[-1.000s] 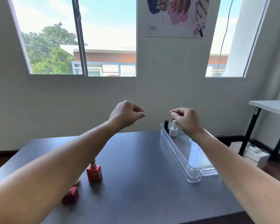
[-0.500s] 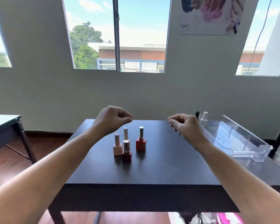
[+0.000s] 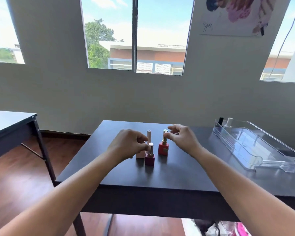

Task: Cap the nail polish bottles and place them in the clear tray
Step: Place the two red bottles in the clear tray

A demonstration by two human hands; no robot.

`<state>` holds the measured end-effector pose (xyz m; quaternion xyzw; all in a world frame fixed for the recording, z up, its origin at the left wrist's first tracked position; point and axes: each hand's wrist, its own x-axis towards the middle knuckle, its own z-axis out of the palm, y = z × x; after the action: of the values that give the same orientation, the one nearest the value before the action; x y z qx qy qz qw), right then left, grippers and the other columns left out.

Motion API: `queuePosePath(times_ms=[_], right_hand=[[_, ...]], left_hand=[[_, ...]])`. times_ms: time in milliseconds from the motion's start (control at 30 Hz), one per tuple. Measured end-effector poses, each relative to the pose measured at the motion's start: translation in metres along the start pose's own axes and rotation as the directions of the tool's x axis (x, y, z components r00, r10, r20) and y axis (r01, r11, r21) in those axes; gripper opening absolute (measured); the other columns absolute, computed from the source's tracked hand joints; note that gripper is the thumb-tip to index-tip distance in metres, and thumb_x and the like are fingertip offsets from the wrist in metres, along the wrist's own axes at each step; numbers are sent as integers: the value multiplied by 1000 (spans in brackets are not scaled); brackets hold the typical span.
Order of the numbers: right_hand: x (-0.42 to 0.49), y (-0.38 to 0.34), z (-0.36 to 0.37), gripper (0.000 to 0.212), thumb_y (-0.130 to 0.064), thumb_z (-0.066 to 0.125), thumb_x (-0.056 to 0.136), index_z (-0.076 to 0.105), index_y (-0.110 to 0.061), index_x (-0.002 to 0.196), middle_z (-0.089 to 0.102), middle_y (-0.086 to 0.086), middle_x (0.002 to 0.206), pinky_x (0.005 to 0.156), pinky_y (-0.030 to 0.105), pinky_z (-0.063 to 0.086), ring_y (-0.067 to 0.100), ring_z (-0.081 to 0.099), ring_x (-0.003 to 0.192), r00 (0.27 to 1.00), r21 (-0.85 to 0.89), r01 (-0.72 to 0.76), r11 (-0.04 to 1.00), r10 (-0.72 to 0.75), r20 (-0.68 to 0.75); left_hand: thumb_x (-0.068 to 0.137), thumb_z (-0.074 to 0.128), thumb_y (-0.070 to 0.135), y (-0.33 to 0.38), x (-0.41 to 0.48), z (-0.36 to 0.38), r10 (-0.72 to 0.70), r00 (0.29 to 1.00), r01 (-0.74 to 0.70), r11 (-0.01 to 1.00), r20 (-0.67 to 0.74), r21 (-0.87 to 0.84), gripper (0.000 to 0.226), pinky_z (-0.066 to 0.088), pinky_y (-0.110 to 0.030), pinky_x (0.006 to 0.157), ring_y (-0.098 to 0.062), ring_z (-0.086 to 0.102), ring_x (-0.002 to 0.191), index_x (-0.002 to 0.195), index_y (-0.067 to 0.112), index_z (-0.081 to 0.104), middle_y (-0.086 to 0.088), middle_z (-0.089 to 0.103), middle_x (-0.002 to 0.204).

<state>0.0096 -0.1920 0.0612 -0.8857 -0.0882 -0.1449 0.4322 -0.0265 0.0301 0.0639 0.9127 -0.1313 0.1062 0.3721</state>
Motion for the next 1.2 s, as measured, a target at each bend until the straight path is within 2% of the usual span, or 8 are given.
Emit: queuePosePath(times_ms=[133,400,533,633,800,1000,1100,1200], right_hand=[[5,-2,9,18,-28,78,78,73,-17,92,71,-3,80,82,32,50,16,66,83,1000,-31,-25,999,25,-10],[5,2,1,6,-20,72,82,71,-14,80,66,-1,72,73,31,48,17,58,73,1000,-66,-23,998,22,-12],[3,4,-26,8,-15,70,83,72,-7,82,72,14,79,72,41,55,19,62,72,999,-18,-48,999,48,-10],[3,7,-61,6,-13,70,83,73,-7,84,74,10,79,58,34,54,16,65,68,998,19,-53,998,54,-36],[6,21,-140,5,-6,67,85,71,-7,86,70,6,71,43,19,47,9,62,58,990,85,-69,994,79,-118],[22,50,-233,11,-1,66,87,69,0,98,69,14,79,39,14,46,15,62,60,956,48,-87,995,97,-276],[37,74,-267,12,-1,67,86,69,1,98,68,15,80,40,18,48,19,63,62,939,-21,-102,995,89,-331],[54,108,-289,12,-2,68,84,70,-1,96,70,16,81,48,28,52,25,67,70,926,-64,-140,988,107,-362]], left_hand=[[68,82,31,3,2,10,-16,999,16,1000,47,-7,20,50,-22,38,-1,61,45,87,28,79,14,74,74],[71,76,27,11,7,21,-10,997,11,1000,70,-20,1,57,-23,47,-13,69,57,71,27,75,10,73,65],[70,80,30,29,18,25,15,997,-11,998,72,-57,5,56,-22,59,-9,70,64,68,29,75,9,73,63],[68,82,27,55,31,31,36,994,-17,984,101,-177,7,58,-27,47,-12,72,66,68,27,75,5,75,67],[65,81,36,116,68,51,169,979,-144,968,112,-208,8,60,-30,47,-12,72,65,66,33,74,5,75,68],[63,83,43,191,129,92,287,957,-266,932,53,-244,10,60,-32,44,-27,71,61,66,40,74,-1,73,63],[64,85,43,222,163,122,299,953,-281,927,38,-249,15,55,-26,41,-7,62,48,58,37,72,10,68,53],[67,85,41,246,194,159,313,947,-290,930,72,-223,20,45,-18,47,11,54,44,56,37,69,29,60,46]])
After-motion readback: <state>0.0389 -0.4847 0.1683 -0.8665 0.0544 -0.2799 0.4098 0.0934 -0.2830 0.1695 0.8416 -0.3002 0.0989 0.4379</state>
